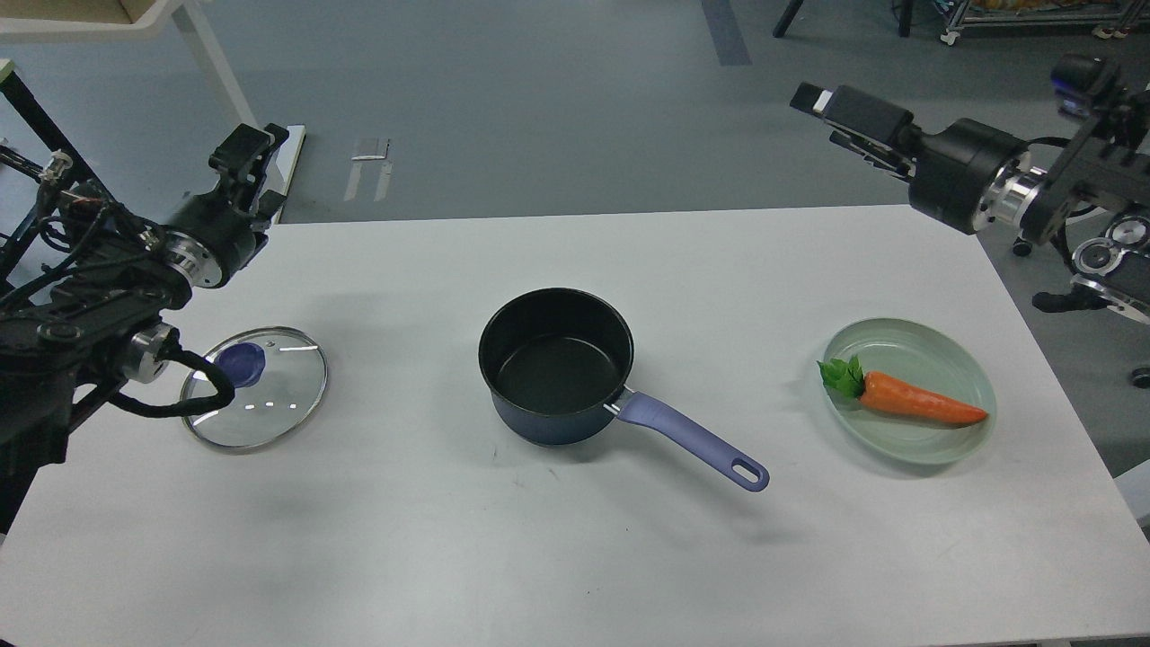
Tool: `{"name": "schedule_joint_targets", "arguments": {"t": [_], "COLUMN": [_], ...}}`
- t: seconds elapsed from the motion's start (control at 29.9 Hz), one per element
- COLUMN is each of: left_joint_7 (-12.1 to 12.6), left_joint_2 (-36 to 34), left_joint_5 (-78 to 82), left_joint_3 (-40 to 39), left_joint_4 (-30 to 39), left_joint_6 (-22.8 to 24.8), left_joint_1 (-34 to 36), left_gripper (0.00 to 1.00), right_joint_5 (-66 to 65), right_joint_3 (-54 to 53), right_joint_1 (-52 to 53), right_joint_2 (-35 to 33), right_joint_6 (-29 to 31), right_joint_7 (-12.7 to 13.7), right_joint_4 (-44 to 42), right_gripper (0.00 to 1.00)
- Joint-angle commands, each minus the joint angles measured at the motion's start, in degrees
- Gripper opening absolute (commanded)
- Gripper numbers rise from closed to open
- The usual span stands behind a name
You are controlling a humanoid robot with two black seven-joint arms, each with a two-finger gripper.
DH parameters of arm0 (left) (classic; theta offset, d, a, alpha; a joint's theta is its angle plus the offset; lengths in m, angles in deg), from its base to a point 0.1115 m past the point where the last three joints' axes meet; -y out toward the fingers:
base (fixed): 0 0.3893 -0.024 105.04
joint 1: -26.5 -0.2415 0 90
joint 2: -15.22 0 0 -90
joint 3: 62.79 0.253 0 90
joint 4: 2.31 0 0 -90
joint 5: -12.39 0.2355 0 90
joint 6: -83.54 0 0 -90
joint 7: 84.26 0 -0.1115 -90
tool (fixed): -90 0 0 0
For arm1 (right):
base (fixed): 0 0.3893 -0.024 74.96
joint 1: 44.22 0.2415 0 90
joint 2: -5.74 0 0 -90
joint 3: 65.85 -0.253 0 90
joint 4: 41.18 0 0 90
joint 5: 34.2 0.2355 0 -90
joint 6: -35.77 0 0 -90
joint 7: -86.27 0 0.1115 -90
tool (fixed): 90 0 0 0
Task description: Open pot lid
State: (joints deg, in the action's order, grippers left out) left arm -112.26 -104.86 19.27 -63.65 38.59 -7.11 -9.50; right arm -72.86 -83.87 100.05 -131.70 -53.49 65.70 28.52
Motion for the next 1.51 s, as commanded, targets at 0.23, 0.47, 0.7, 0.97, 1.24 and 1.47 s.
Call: {"name": "schedule_joint_targets", "arguments": {"t": [0.23, 0.47, 0.7, 0.97, 1.24, 1.47], "left_joint_7": [0.0, 0.0, 0.0, 0.0, 2.0, 4.8], "left_joint_2": [5.2, 6.6, 7.4, 7.0, 6.8, 6.9], "left_joint_5": [-11.6, -17.6, -22.1, -22.5, -22.4, -22.5], "left_joint_3": [-6.3, -10.7, -14.3, -19.3, -19.6, -19.7], "left_joint_4": [-4.9, -5.7, -5.8, -5.7, -5.6, -5.8], "left_joint_6": [3.1, 4.5, 7.6, 8.0, 8.6, 8.8], "left_joint_1": [-0.2, -1.2, -4.1, -7.3, -6.8, -6.6], "left_gripper": [1.00, 1.00, 1.00, 1.00, 1.00, 1.00], "right_joint_5": [33.1, 43.9, 48.2, 48.2, 48.2, 48.2], "right_joint_3": [-8.2, -13.2, -23.0, -28.0, -29.1, -28.6], "right_joint_1": [-7.0, -7.3, -9.9, -10.4, -10.2, -10.7], "right_joint_2": [1.5, 9.8, 21.9, 29.2, 31.6, 31.6], "right_joint_6": [-0.4, -0.4, 0.0, 0.8, 2.8, 3.6], "right_joint_7": [-0.1, -0.1, 0.2, 0.6, 0.0, -0.1], "right_joint_4": [-5.1, -13.3, -19.1, -22.2, -26.3, -25.9], "right_gripper": [0.99, 0.98, 0.99, 0.99, 0.99, 1.00]}}
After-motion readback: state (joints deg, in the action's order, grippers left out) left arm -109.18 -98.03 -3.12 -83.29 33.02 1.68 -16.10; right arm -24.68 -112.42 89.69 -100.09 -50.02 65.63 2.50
